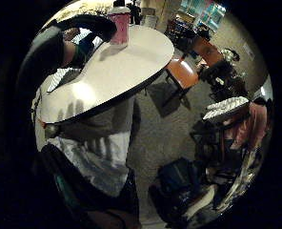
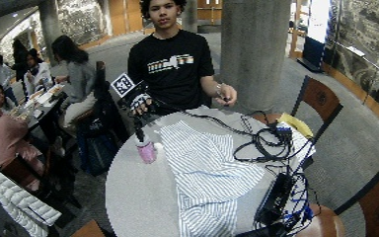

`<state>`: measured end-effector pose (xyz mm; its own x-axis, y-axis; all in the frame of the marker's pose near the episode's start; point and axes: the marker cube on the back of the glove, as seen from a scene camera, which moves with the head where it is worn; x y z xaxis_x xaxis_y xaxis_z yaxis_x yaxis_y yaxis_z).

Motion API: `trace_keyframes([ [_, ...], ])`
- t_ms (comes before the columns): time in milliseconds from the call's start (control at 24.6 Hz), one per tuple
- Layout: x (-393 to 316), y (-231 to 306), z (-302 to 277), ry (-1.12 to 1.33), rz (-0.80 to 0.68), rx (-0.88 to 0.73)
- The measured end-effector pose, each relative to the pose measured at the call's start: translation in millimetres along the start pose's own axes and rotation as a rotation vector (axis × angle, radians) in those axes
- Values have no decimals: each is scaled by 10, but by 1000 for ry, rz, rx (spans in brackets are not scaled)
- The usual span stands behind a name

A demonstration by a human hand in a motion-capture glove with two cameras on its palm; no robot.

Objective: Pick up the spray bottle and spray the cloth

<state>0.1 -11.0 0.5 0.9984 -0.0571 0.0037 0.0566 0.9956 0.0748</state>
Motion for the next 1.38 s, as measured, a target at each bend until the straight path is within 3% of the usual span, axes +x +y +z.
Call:
trace_keyframes([
  [406,33,-49,-85,12,65,29],
  [568,113,-71,-17,-248,60,79],
  [893,323,-127,96,-669,246,277],
  [1380,508,-689,374,-739,329,250],
])
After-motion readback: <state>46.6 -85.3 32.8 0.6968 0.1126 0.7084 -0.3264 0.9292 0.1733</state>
